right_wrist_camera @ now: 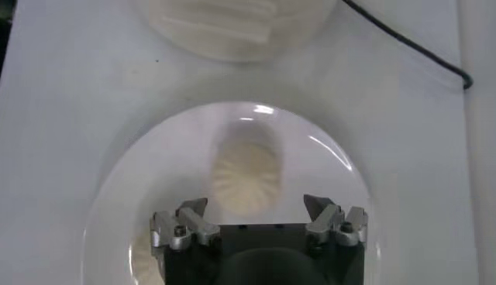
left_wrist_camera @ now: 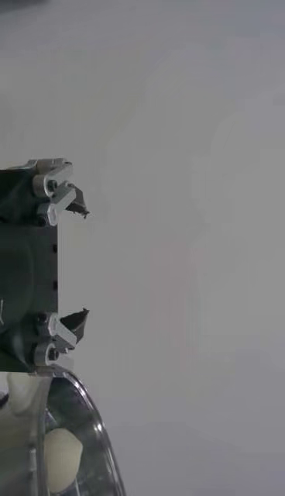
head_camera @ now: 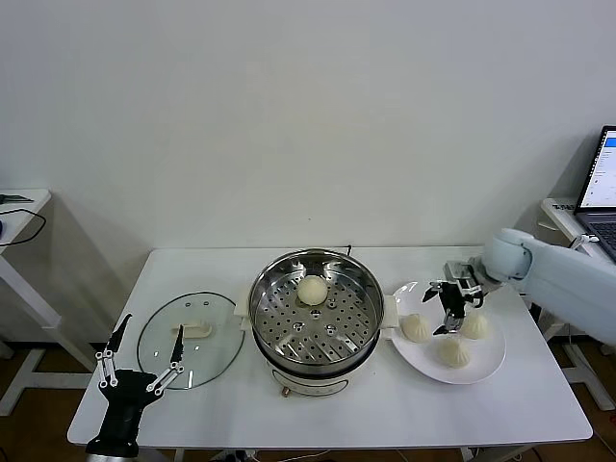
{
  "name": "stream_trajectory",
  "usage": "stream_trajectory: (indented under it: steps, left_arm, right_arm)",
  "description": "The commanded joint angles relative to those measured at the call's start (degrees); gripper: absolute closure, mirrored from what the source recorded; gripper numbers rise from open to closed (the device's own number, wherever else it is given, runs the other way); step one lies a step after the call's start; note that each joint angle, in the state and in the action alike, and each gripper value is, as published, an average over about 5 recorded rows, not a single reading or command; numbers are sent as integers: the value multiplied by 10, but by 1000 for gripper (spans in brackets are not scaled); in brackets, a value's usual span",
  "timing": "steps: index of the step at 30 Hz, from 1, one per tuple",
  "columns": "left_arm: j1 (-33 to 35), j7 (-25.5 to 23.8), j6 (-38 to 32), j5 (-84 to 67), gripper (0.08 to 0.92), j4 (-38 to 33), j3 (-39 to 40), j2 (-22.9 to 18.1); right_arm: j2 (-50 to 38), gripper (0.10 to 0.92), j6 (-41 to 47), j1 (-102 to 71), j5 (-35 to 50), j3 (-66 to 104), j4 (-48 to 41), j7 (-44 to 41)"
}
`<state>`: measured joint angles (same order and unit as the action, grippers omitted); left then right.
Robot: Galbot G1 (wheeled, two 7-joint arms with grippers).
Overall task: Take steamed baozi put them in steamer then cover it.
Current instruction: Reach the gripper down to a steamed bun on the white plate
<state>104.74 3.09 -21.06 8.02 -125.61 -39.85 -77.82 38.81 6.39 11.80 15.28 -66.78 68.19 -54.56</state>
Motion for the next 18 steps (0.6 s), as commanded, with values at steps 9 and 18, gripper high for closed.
stream_trajectory:
  steps: [9, 18]
  left_arm:
    - [0, 2, 0, 0, 177, 3, -2, -2]
    - [-1, 4, 0, 0, 177, 1, -3, -3]
  right_arm:
    - [30, 204, 14, -44, 0, 13, -27, 23]
    - [22, 361, 14, -29, -8, 9, -13, 19]
